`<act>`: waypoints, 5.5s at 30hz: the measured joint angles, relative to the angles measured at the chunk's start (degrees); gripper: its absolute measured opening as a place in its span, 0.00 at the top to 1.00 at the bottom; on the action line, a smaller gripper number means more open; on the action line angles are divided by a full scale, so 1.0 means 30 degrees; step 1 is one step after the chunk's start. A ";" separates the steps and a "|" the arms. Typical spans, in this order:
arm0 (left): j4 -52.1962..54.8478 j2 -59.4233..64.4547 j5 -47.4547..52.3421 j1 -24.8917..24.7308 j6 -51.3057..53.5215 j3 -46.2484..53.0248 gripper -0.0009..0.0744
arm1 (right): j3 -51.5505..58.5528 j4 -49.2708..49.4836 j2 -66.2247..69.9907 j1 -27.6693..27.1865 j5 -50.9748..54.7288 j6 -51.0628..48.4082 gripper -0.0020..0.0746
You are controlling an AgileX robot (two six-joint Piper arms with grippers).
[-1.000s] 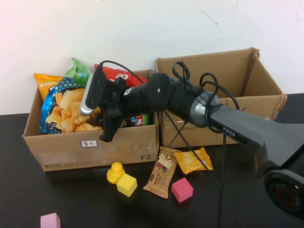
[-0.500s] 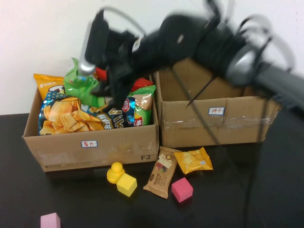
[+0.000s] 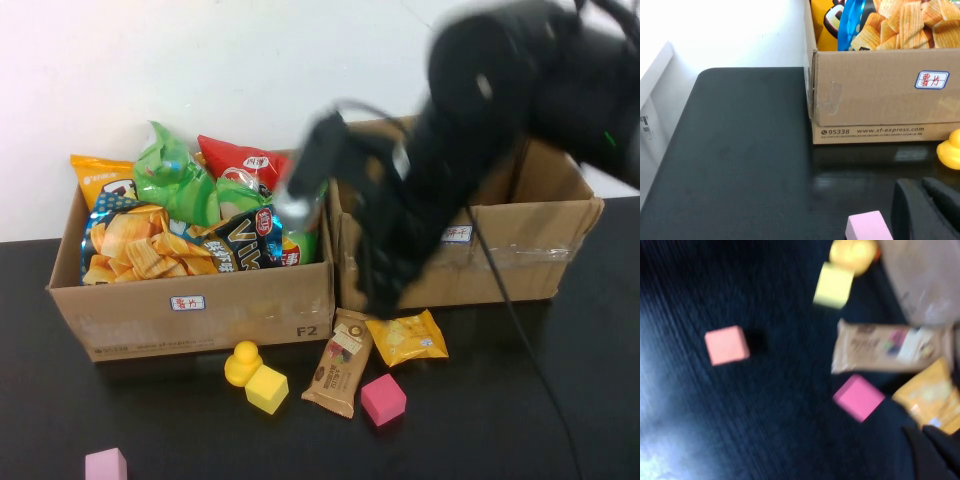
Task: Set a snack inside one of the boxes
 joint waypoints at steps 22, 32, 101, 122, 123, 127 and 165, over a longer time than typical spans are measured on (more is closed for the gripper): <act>0.0000 0.0000 0.0000 0.0000 0.0000 0.0000 0.99 | 1.2638 0.3244 -0.0078 -0.2210 -1.6254 -0.0132 0.09; 0.0000 0.0000 0.0000 0.0000 0.0000 0.0000 0.99 | 1.2273 0.0326 0.2618 -0.2384 -1.7732 -0.6633 0.21; 0.0000 0.0000 0.0000 0.0000 0.0000 0.0000 0.99 | 0.8373 0.3878 -0.2821 -0.3915 -1.9318 -0.2666 0.83; 0.0000 0.0000 0.0000 0.0000 0.0000 0.0000 0.99 | 0.0627 0.3953 0.2102 -0.5523 -1.1424 0.1414 0.82; 0.0000 0.0000 0.0000 0.0000 0.0000 0.0000 0.99 | 0.1159 0.3953 0.1347 -0.5295 -1.1529 0.1414 0.86; 0.0000 0.0000 0.0000 0.0000 0.0000 0.0000 0.99 | 0.5058 0.4345 -0.2689 -0.4416 -1.3224 0.0780 0.95; 0.0000 0.0000 0.0000 0.0000 0.0000 0.0000 0.99 | 3.3818 0.5076 -2.9243 -0.5330 -2.6624 0.0122 0.97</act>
